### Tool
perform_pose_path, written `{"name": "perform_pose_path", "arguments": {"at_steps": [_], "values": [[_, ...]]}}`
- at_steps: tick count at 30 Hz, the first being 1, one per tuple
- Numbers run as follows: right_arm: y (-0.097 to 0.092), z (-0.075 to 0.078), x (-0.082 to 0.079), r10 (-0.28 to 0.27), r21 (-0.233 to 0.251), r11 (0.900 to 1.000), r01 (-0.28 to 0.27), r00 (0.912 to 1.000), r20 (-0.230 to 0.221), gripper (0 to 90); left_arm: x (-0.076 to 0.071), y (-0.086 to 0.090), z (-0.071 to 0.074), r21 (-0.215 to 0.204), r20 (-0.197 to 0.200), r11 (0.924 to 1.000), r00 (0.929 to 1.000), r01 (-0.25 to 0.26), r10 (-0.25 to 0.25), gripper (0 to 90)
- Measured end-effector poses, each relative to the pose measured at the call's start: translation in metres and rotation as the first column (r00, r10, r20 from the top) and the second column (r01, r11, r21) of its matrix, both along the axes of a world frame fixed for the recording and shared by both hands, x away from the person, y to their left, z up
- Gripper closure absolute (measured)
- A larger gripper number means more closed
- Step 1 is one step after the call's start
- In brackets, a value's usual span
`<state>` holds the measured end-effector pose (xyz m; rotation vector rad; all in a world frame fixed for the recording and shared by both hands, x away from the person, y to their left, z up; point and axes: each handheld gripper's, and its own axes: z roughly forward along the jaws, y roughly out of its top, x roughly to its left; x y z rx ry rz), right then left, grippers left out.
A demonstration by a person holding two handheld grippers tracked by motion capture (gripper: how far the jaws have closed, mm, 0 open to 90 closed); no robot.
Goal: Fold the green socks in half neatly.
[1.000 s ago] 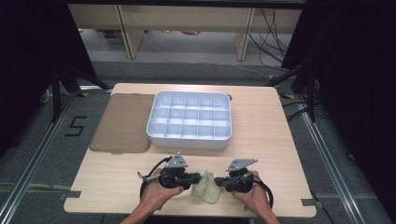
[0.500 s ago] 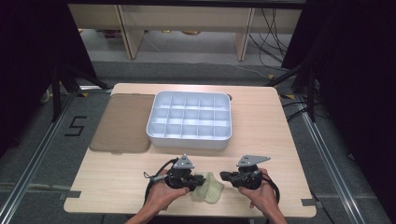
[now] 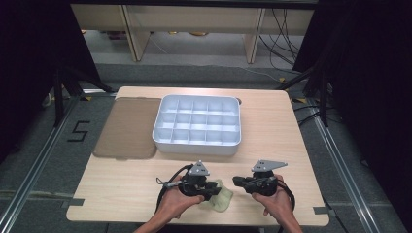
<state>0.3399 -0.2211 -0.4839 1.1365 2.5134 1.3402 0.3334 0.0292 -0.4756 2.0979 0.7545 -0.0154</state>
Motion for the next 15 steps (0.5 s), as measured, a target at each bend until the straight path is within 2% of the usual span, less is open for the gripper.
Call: {"name": "perform_pose_path", "arguments": {"at_steps": [2, 3, 4, 5, 6, 7, 8, 9, 11, 12, 13, 14, 15], "values": [[-0.001, 0.0, 0.001, 0.003, -0.004, 1.0, -0.003, 1.0, 0.005, 86.5, 0.001, -0.004, 0.0, 0.006, 0.003, 0.9998, 0.9998, 0.017, -0.017, 70.8], [-0.003, 0.001, 0.002, 0.006, -0.011, 0.9999, -0.005, 0.9995, 0.031, 86.3, 0.001, -0.008, 0.0, 0.002, -0.005, 0.9999, 0.9999, 0.016, -0.016, 70.4], [-0.003, 0.001, 0.001, 0.004, 0.006, 1.0, -0.004, 1.0, 0.007, 86.3, 0.002, -0.009, 0.0, 0.008, -0.005, 0.9997, 0.9997, 0.024, -0.024, 70.0], [-0.004, 0.0, 0.002, 0.015, 0.017, 0.9997, -0.015, 0.9999, 0.008, 86.3, 0.003, -0.01, 0.0, -0.001, -0.006, 0.9997, 0.9997, 0.026, -0.026, 69.0], [-0.005, 0.0, 0.002, 0.015, 0.008, 0.9999, -0.015, 0.9999, 0.007, 86.2, 0.003, -0.012, 0.0, -0.01, -0.011, 0.9996, 0.9996, 0.027, -0.027, 67.3], [-0.006, 0.001, 0.001, -0.008, -0.006, 1.0, 0.008, 0.9998, 0.017, 86.1, 0.004, -0.013, 0.001, -0.023, -0.017, 0.9993, 0.9994, 0.029, -0.03, 65.7], [-0.006, 0.001, 0.001, -0.008, -0.006, 1.0, 0.008, 0.9998, 0.017, 86.1, 0.004, -0.013, 0.001, -0.023, -0.017, 0.9993, 0.9994, 0.029, -0.03, 64.8], [-0.008, 0.002, 0.001, -0.007, 0.015, 0.9999, 0.007, 0.9999, 0.01, 85.8, 0.005, -0.014, 0.002, -0.036, -0.013, 0.9988, 0.9993, 0.034, -0.035, 62.7], [-0.009, 0.003, 0.0, -0.021, 0.005, 0.9998, 0.021, 0.9998, 0.001, 85.6, 0.005, -0.014, 0.007, -0.072, -0.016, 0.9967, 0.9992, 0.036, -0.038, 60.1], [-0.012, 0.002, 0.001, -0.01, 0.02, 0.9998, 0.01, 0.9997, 0.022, 85.2, 0.005, -0.012, 0.01, -0.081, -0.021, 0.9958, 0.9989, 0.041, -0.043, 56.4], [-0.012, 0.002, 0.001, -0.01, 0.02, 0.9998, 0.01, 0.9997, 0.022, 85.2, 0.005, -0.01, 0.013, -0.082, -0.014, 0.9958, 0.9991, 0.04, -0.041, 56.4], [-0.014, 0.005, 0.0, -0.012, 0.005, 0.9999, 0.012, 0.9991, 0.04, 85.1, 0.004, -0.003, 0.019, -0.075, 0.012, 0.9967, 0.9994, 0.032, -0.031, 57.9], [-0.013, 0.005, 0.0, -0.011, 0.014, 0.9998, 0.011, 0.9993, 0.035, 85.2, 0.004, 0.001, 0.021, -0.069, 0.03, 0.9972, 0.9992, 0.03, -0.028, 59.5]]}}
